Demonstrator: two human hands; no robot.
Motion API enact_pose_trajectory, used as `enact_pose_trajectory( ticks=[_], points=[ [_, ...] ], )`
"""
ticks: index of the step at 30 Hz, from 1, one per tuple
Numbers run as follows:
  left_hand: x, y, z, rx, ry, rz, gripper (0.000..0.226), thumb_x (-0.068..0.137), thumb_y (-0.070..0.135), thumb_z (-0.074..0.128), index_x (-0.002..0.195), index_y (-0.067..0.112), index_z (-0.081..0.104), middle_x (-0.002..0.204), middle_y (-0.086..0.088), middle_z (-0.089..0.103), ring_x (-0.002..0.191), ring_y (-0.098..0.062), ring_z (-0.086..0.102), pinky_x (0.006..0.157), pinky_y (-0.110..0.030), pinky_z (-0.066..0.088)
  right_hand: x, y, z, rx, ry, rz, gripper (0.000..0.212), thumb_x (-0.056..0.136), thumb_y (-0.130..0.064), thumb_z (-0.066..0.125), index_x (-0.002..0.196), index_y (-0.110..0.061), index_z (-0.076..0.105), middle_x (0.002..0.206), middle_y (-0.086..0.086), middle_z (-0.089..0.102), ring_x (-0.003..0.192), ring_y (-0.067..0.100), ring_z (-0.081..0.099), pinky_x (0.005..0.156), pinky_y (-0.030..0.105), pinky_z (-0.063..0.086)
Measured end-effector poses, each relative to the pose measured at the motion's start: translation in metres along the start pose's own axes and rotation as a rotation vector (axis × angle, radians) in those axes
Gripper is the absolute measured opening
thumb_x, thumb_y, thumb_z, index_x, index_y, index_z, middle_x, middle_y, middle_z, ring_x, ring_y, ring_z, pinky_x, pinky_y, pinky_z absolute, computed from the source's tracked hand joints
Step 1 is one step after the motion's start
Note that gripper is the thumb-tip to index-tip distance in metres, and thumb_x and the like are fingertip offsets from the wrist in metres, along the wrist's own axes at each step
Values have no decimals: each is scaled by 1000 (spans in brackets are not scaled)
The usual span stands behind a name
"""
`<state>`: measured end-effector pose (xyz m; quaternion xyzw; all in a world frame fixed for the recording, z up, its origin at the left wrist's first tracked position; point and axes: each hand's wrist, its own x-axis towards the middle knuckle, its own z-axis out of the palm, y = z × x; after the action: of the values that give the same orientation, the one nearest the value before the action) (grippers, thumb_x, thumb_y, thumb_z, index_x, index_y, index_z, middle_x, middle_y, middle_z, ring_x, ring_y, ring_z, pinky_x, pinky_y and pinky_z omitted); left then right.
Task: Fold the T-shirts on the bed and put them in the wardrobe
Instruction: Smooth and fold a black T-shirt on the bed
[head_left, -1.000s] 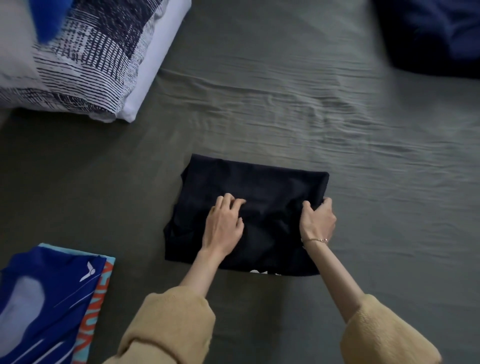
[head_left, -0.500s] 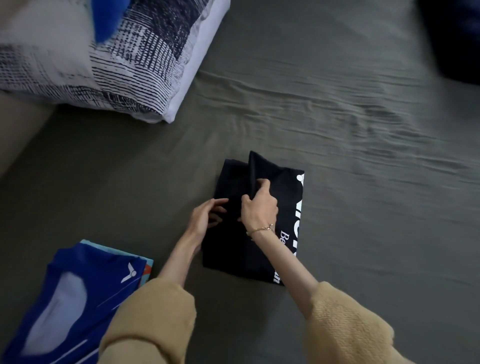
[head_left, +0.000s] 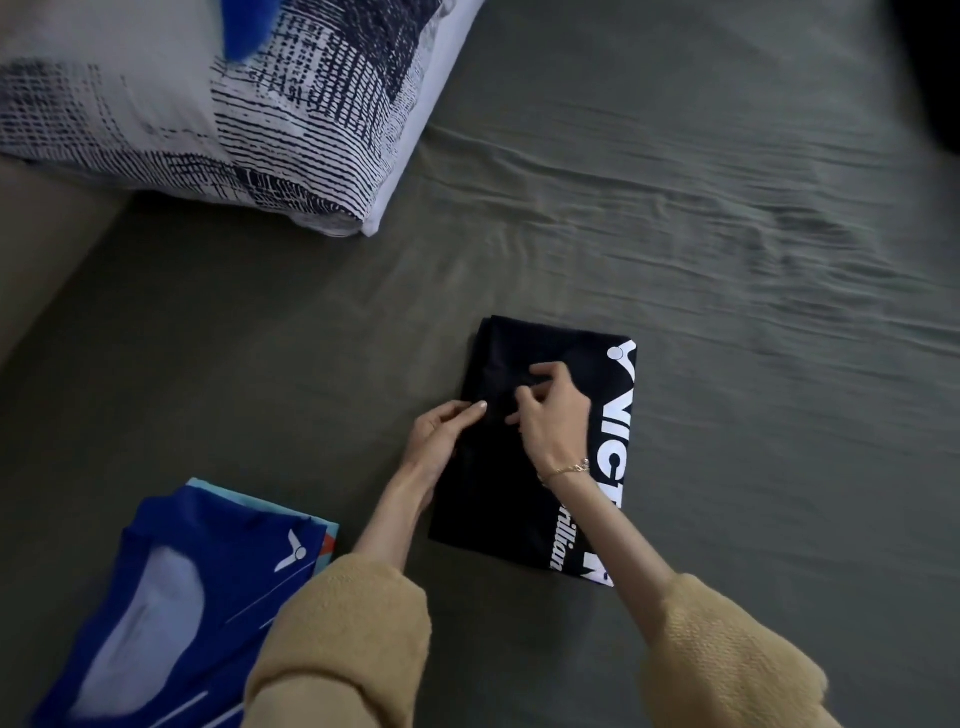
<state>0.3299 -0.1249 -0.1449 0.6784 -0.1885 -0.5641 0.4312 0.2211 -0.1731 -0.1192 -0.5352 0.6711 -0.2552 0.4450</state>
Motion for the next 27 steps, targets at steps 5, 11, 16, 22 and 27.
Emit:
enact_pose_trajectory(
  ticks=[5, 11, 16, 22, 27],
  points=[
    [4, -8, 9, 337, 334, 196, 13, 85, 25, 67, 77, 16, 64, 81, 4, 62, 81, -12, 58, 64, -15, 40, 13, 24, -40, -318, 326, -1, 40, 80, -10, 58, 119, -9, 49, 121, 11, 46, 113, 28, 41, 81, 34, 35],
    [11, 12, 20, 562, 284, 162, 61, 86, 43, 63, 137, 16, 42, 126, 0, 52, 117, -19, 50, 101, -35, 40, 43, 36, -75, 10, 149, 294, 59, 77, -21, 72, 125, -4, 42, 119, 11, 51, 109, 26, 49, 93, 34, 38],
    [22, 27, 25, 481, 89, -15, 61, 87, 37, 64, 136, 8, 45, 135, -6, 53, 121, -24, 52, 104, -36, 41, 51, 28, -86, 274, -150, 402, 28, 77, -19, 73, 98, -5, 60, 80, 6, 62, 65, 18, 58, 52, 20, 49],
    [-9, 51, 25, 117, -101, -38, 28, 95, 18, 54, 120, 7, 58, 116, -10, 65, 98, -21, 65, 80, -30, 54, 18, -1, -117, 462, -302, 222, 9, 90, -8, 58, 98, -9, 63, 74, -3, 70, 57, 4, 67, 47, 12, 47],
    [-48, 102, 30, -106, -84, 125, 36, 86, 2, 57, 122, 9, 54, 112, -5, 66, 98, -18, 64, 71, -24, 52, -4, -49, -159, 533, -280, -55, 21, 87, 0, 55, 96, -17, 64, 78, -12, 71, 69, -1, 67, 56, 9, 47]
  ],
)
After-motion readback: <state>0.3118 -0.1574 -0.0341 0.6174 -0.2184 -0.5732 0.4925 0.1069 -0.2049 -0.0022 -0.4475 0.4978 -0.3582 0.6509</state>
